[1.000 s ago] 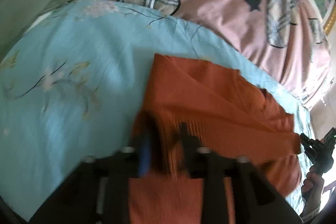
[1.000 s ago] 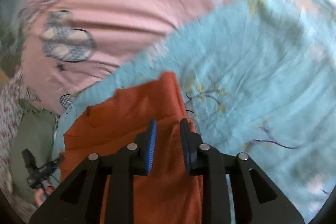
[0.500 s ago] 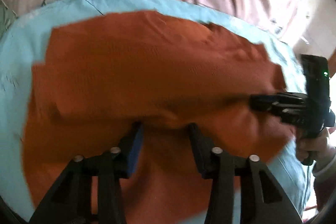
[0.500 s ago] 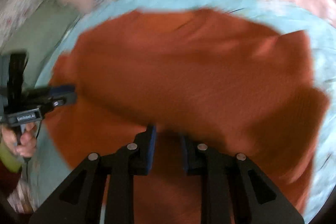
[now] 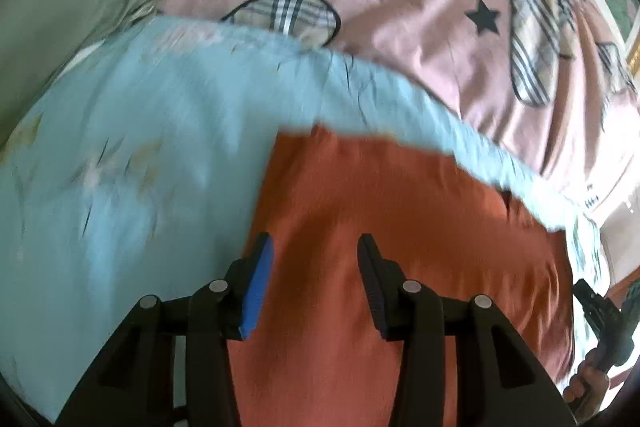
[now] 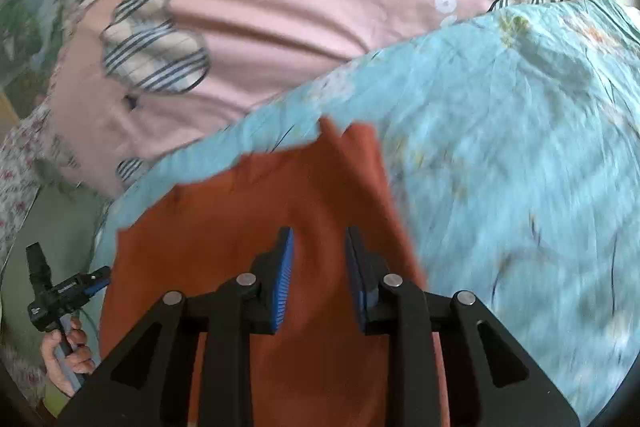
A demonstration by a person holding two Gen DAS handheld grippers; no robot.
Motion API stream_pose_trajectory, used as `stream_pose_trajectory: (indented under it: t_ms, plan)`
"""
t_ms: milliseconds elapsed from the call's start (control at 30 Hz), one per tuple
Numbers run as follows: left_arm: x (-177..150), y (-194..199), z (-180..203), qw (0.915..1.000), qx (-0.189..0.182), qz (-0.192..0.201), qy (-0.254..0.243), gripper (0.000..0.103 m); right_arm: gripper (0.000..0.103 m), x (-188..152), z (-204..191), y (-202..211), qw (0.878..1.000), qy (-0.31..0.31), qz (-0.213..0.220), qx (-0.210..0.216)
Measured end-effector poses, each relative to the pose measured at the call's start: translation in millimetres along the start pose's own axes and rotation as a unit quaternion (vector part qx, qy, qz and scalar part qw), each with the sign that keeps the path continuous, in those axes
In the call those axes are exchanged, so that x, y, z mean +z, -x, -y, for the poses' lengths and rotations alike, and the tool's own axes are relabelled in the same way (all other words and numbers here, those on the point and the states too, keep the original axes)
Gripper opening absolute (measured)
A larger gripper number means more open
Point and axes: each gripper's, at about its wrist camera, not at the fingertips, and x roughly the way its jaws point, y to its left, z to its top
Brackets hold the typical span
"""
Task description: Fold small clothes
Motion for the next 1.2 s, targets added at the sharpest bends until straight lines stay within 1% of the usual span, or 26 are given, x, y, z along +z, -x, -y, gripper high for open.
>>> stream_pose_trajectory:
  t_ms: [67,100,133,167,233,333,400,467,533,600,700,800,900,967,1033,1200]
  plan:
    - [-29.9,20.2,-0.1,0.9999,-0.009,0.007,0.001,0.044,0.029,-20.7,-8.2,11.2,1.0,0.007,-0.008,0.018]
    - [-44.3,33.8,0.6,0.9999,-0.012,0.012,-0.003,0.047,0.031,-30.8,-12.7,16.3,0.999,0.012,-0.012,0.03]
    - [-59.3,44.1,1.5,0.9998,-0.013,0.016,-0.006,0.053,0.035,-40.9,-15.6,21.2,0.999,0.017,-0.016,0.04]
    - [-75.7,56.3,0.5,0.9997,-0.016,0.017,-0.007,0.054,0.038,-52.3,-17.8,25.2,0.999,0.023,-0.023,0.044]
    - [-102.8,75.1,-2.6,0.9995,-0.027,0.015,0.001,0.056,0.039,-71.6,-15.1,31.5,0.998,0.023,-0.043,0.042]
    - [-133.7,93.4,-3.9,0.9987,-0.047,0.004,0.018,0.058,0.039,-94.3,-18.0,41.0,0.996,0.019,-0.063,0.059]
    - [-150.3,101.9,-4.3,0.9984,-0.053,-0.001,0.022,0.062,0.041,-107.1,-21.1,49.8,0.995,0.028,-0.065,0.065]
    - [-166.4,105.2,-3.9,0.998,-0.056,-0.014,0.026,0.063,0.044,-115.7,-21.3,56.6,0.995,0.023,-0.067,0.065]
    - [-172.6,102.7,-0.1,0.9973,-0.062,-0.025,0.029,0.063,0.046,-120.7,-18.8,62.6,0.995,0.011,-0.068,0.071]
    - [-175.9,100.8,3.5,0.997,-0.064,-0.027,0.033,0.063,0.047,-124.0,-17.0,70.2,0.995,0.004,-0.064,0.071]
    - [-178.3,99.0,6.9,0.9966,-0.067,-0.027,0.04,0.068,0.048,-123.6,-12.4,80.4,0.996,-0.01,-0.057,0.07]
    - [-176.5,93.7,3.0,0.9951,-0.075,-0.029,0.057,0.07,0.05,-122.4,-14.4,91.1,0.996,-0.008,-0.048,0.072]
    - [-174.5,87.4,-1.5,0.993,-0.083,-0.035,0.076,0.07,0.052,-122.7,-17.3,97.1,0.996,-0.008,-0.044,0.077]
    - [-173.2,85.1,-2.2,0.993,-0.082,-0.032,0.079,0.072,0.054,-124.4,-20.2,99.9,0.996,-0.011,-0.043,0.082]
    - [-172.0,83.2,-3.3,0.9925,-0.086,-0.028,0.082,0.081,0.054,-125.6,-23.6,100.6,0.995,-0.009,-0.045,0.086]
    - [-163.3,71.3,-10.8,0.9908,-0.087,-0.024,0.101,0.083,0.055,-126.1,-32.5,98.5,0.994,-0.004,-0.049,0.096]
